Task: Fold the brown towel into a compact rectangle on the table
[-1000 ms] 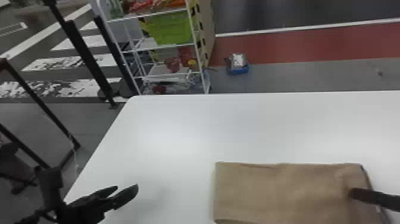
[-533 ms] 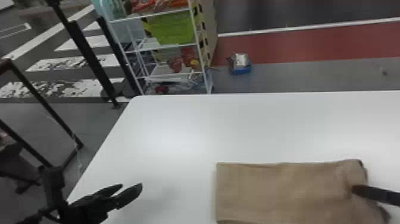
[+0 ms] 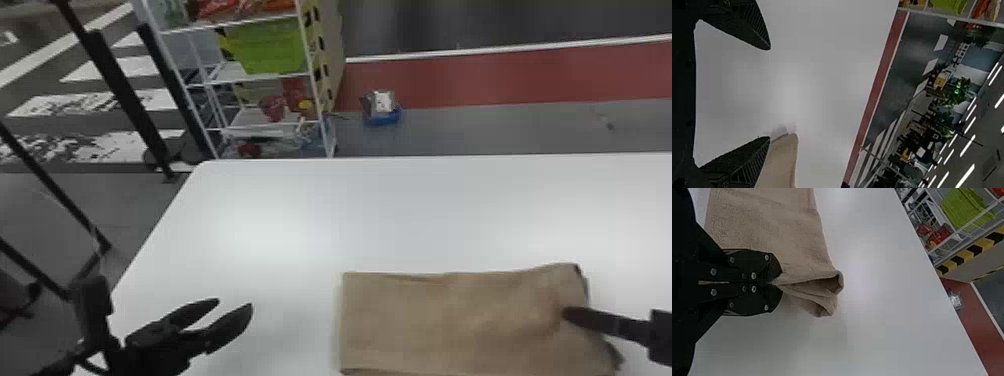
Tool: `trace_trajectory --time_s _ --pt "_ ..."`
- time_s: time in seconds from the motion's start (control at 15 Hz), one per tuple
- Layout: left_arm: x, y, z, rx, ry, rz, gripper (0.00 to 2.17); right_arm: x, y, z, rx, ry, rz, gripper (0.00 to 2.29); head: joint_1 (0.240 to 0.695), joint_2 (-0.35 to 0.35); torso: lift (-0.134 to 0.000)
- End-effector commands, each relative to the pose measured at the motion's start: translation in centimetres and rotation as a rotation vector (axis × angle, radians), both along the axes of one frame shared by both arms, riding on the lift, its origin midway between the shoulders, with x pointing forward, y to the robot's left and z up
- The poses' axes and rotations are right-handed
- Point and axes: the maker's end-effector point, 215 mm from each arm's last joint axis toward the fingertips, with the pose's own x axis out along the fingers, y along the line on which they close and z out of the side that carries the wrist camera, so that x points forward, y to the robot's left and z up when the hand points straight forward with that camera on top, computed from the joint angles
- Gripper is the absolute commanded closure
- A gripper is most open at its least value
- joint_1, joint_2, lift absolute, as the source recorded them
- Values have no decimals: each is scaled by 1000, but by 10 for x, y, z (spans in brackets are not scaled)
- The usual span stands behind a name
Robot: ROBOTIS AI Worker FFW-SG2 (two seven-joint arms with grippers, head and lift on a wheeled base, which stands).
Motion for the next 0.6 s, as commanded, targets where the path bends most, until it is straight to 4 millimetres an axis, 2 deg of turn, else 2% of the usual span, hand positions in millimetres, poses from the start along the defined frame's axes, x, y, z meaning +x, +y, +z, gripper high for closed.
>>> trace_trajectory --time_s 0.0,0.07,0.13,0.2,0.33,0.4,0.53 --pt "10 -35 -11 -3 -39 -57 66 -6 0 -3 -4 10 0 1477 695 190 -124" --pt "16 -44 -12 0 -62 -68 73 -6 0 -3 -10 8 -3 1477 695 172 -124" --pt "20 -52 -9 4 -85 -83 255 -7 -1 -4 -10 10 -6 1477 695 154 -124" --pt "22 -55 -7 11 -94 -83 556 -8 -1 -6 -16 14 -9 1477 695 138 -124" --pt "19 -60 -9 2 -81 -73 1544 -10 0 -5 -18 12 -16 1477 695 106 -124" --pt "16 -68 -11 -8 -75 -88 1652 -10 -1 -6 -24 12 -19 1477 695 102 -124" --pt "12 -87 -17 -26 -65 -121 1659 -9 0 -7 -29 15 -23 1480 695 93 -124"
